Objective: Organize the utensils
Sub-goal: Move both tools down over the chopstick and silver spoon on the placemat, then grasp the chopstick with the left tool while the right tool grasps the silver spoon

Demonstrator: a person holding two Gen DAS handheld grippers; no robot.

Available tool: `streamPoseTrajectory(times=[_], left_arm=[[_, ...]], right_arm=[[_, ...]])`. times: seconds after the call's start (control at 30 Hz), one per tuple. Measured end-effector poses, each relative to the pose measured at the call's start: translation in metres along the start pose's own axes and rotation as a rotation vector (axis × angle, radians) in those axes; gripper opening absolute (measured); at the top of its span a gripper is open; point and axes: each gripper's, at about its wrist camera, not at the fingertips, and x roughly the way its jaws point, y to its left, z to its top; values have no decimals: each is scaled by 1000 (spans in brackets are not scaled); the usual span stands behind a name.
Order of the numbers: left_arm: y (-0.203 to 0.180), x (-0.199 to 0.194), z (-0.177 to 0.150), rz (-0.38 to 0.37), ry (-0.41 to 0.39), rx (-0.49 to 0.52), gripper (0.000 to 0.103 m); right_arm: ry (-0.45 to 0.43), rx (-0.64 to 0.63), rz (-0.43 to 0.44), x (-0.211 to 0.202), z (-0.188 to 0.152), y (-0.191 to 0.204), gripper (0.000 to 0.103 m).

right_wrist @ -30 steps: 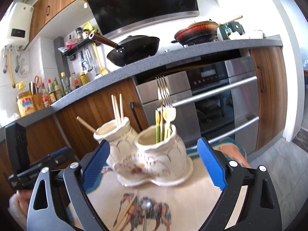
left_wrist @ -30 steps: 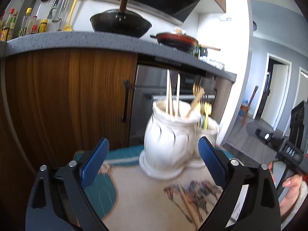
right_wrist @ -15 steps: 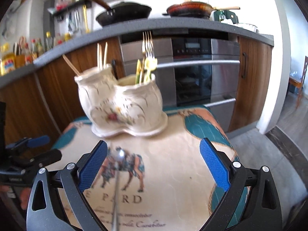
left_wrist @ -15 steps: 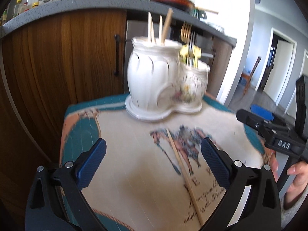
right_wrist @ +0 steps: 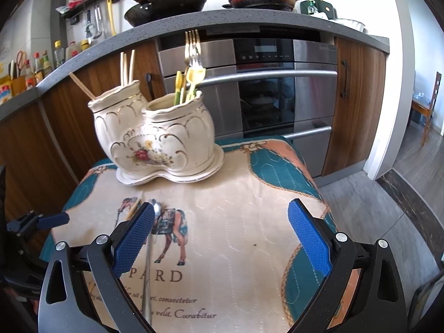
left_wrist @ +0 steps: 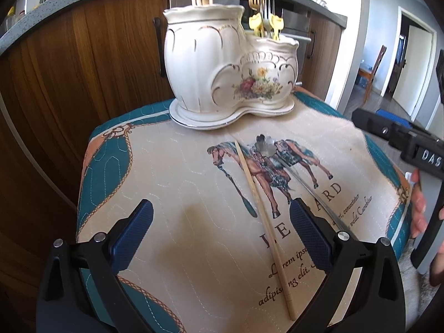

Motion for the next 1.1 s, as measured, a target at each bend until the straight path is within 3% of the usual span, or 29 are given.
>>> streamPoseTrajectory(times=[0.1, 0.43, 0.6, 0.77, 0.97, 1.1], left_arm=[[-6, 4, 1, 0, 29, 25, 96], [-22, 22, 10, -53, 170, 116, 59], [-19, 29, 18, -88, 212, 113, 48], [-15, 30, 23, -97, 233, 157, 8], [0, 25, 16, -139, 193, 134, 5], [10, 20, 14, -128, 147, 117, 5]], right_arm=[[2, 9, 5, -1, 1, -3, 96], [26, -20, -1, 3, 0, 1, 96], [57, -63, -5, 9, -4, 8, 96], [87, -97, 3, 16, -8, 16, 96], [142, -163, 47, 28, -13, 36, 96], [205, -243, 86, 38, -21, 58, 91]])
